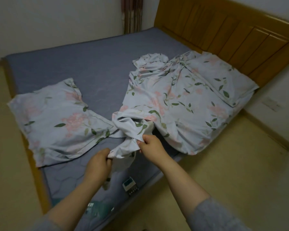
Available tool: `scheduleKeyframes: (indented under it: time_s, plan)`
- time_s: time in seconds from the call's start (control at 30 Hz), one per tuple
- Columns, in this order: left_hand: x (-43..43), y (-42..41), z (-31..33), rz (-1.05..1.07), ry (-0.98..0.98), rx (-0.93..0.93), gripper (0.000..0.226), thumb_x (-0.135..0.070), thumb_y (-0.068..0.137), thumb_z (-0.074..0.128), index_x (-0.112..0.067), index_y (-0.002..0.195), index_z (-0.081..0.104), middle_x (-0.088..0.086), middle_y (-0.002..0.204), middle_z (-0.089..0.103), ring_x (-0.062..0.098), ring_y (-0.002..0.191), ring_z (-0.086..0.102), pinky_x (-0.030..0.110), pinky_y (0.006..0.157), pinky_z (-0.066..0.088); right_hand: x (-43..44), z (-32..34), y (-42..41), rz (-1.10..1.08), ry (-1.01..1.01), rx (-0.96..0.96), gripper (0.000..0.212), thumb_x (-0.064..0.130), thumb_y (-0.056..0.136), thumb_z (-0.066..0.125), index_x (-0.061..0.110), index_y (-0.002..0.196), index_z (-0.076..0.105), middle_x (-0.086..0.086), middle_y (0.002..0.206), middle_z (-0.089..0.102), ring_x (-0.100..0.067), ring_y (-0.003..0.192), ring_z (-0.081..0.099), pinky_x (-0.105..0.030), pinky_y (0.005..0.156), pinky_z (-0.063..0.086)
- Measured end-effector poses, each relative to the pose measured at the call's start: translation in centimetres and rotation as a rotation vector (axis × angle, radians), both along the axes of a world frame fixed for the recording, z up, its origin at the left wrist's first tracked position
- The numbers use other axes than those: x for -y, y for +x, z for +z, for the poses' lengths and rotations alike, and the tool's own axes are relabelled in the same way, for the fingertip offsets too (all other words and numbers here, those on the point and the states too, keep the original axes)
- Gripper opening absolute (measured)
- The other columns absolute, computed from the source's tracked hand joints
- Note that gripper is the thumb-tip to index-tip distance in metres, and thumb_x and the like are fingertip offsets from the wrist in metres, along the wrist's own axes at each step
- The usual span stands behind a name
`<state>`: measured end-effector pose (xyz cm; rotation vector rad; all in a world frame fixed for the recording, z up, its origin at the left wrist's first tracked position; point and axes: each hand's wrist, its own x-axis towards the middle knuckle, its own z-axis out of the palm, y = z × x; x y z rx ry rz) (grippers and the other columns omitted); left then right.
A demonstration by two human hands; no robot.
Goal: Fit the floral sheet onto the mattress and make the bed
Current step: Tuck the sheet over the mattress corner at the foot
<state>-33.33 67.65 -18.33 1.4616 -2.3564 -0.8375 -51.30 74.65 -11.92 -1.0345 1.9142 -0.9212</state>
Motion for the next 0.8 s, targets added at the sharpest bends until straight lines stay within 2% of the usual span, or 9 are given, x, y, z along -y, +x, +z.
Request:
scheduleKeyframes:
  time_s: [0.13, 0.23, 0.33, 0.5, 0.57, 0.7, 0.8]
  plan:
    - [1.1, 4.1, 0.7, 0.029, -0.019, 0.011, 0.027, -0.002, 0.084, 0.052, -0.017, 0.066, 0.039, 0.013, 0.066, 0.05, 0.032, 0.061, 0.049, 0.037, 0.052, 0.036, 0.9, 0.3, 3.5, 0.0, 0.033, -0.017, 0.036, 0.016, 0.094, 0.051, 0.013, 0.062, 0.034, -0.011, 0.066, 0.04, -0.017, 0.063, 0.039, -0.027, 0.058, 0.028]
    - [2.6, 8.1, 1.1, 0.025, -0.029, -0.007, 0.014, -0.002, 0.083, 0.053, -0.01, 0.072, 0.048, 0.014, 0.07, 0.054, 0.031, 0.063, 0.05, 0.033, 0.052, 0.031, 1.7, 0.2, 7.0, -0.006, 0.06, -0.042, 0.029, 0.017, 0.093, 0.051, 0.009, 0.067, 0.04, -0.013, 0.069, 0.042, -0.017, 0.065, 0.04, -0.028, 0.061, 0.03]
    - [4.5, 13.1, 1.6, -0.03, -0.028, -0.01, 0.014, -0.004, 0.084, 0.052, -0.015, 0.076, 0.049, 0.013, 0.075, 0.058, 0.031, 0.067, 0.053, 0.034, 0.053, 0.037, 2.5, 0.1, 11.3, -0.046, 0.071, -0.063, 0.03, 0.016, 0.092, 0.052, 0.009, 0.066, 0.039, -0.012, 0.067, 0.039, -0.017, 0.063, 0.037, -0.029, 0.06, 0.029]
    - [7.4, 21.0, 3.1, -0.199, -0.077, -0.016, 0.012, -0.006, 0.084, 0.054, -0.018, 0.082, 0.053, 0.008, 0.086, 0.061, 0.029, 0.078, 0.057, 0.031, 0.059, 0.035, 2.9, -0.8, 18.9, -0.188, 0.111, -0.097, 0.038, 0.014, 0.091, 0.053, 0.014, 0.061, 0.029, -0.009, 0.063, 0.032, -0.016, 0.062, 0.034, -0.03, 0.057, 0.024]
    - [7.9, 23.6, 3.5, -0.286, -0.084, 0.005, 0.006, -0.012, 0.086, 0.054, -0.017, 0.085, 0.057, 0.005, 0.09, 0.062, 0.026, 0.082, 0.058, 0.032, 0.061, 0.039, 2.6, -1.0, 21.2, -0.254, 0.147, -0.075, 0.031, 0.014, 0.091, 0.053, 0.01, 0.064, 0.037, -0.013, 0.065, 0.038, -0.017, 0.063, 0.037, -0.03, 0.055, 0.024]
    - [7.6, 26.4, 4.4, -0.431, -0.104, 0.022, 0.007, -0.019, 0.089, 0.052, -0.017, 0.091, 0.059, 0.002, 0.095, 0.06, 0.021, 0.085, 0.057, 0.03, 0.068, 0.043, 1.1, -0.6, 24.5, -0.411, 0.173, -0.032, 0.023, 0.013, 0.092, 0.051, 0.002, 0.072, 0.056, -0.013, 0.068, 0.053, -0.02, 0.062, 0.049, -0.028, 0.057, 0.035]
    - [7.2, 27.6, 4.9, -0.475, -0.109, -0.018, 0.006, -0.016, 0.089, 0.051, -0.015, 0.089, 0.057, 0.004, 0.092, 0.058, 0.022, 0.084, 0.056, 0.03, 0.068, 0.042, 0.3, 0.0, 26.4, -0.467, 0.163, -0.04, 0.025, 0.01, 0.093, 0.051, 0.007, 0.068, 0.055, -0.005, 0.062, 0.053, -0.013, 0.056, 0.049, -0.023, 0.051, 0.037]
